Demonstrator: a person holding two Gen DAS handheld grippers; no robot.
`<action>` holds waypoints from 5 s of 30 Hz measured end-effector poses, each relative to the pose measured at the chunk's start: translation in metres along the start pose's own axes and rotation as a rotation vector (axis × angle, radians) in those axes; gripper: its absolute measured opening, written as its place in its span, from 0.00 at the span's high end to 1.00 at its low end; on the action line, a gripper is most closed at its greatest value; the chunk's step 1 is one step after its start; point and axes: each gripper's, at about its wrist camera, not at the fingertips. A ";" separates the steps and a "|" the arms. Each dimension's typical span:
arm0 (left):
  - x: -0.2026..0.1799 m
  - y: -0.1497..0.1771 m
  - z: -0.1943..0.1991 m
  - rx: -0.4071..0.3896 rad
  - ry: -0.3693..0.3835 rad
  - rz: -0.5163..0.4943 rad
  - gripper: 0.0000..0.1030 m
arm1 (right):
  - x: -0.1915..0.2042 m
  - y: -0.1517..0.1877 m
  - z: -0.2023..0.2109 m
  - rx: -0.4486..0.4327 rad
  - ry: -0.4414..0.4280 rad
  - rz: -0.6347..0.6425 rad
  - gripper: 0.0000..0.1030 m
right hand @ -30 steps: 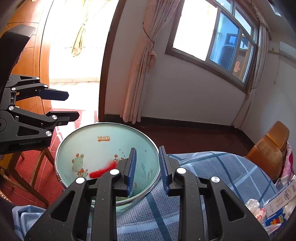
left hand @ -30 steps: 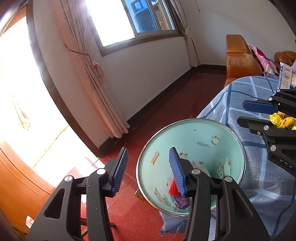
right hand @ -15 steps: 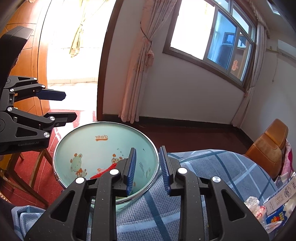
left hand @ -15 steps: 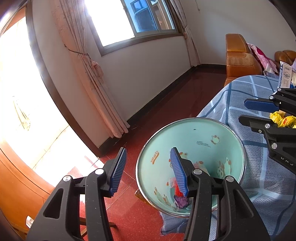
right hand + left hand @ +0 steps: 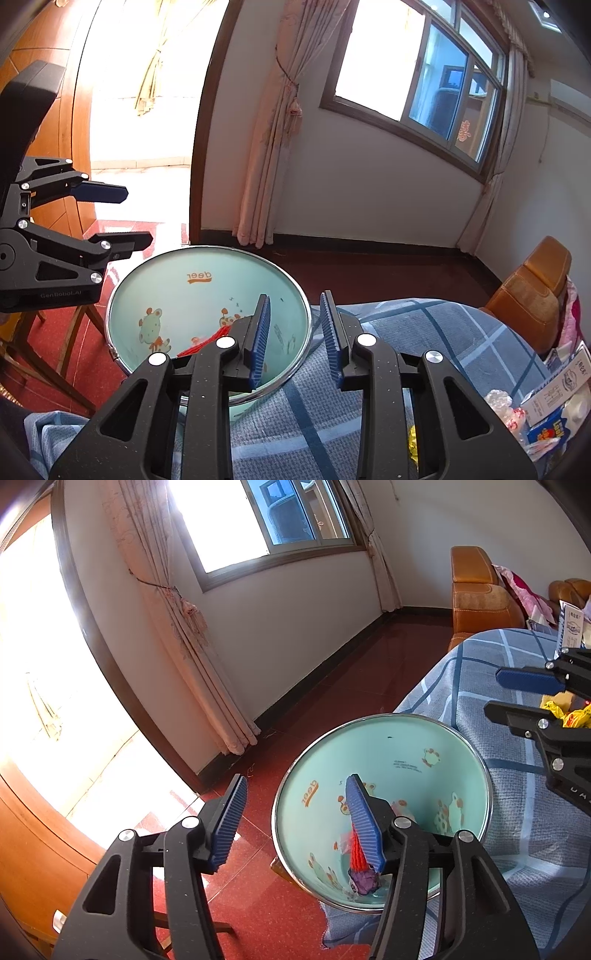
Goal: Collect trash
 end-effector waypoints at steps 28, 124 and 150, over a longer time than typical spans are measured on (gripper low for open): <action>-0.127 -0.002 0.034 -0.032 0.247 -0.177 0.40 | -0.145 0.153 0.164 0.147 0.516 -0.576 0.52; -0.055 0.029 0.030 0.043 0.310 -0.166 0.92 | -0.180 0.108 0.097 0.161 0.279 -0.598 0.59; -0.047 0.037 0.034 0.043 0.300 -0.156 0.92 | -0.076 0.138 0.082 0.309 0.243 -0.657 0.60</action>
Point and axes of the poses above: each gripper's, at about its wrist camera, not at the fingertips, and z roughly against the way its jaws point, x to its left, y to its underside, and after that the axes turned 4 degrees about x, right-handed
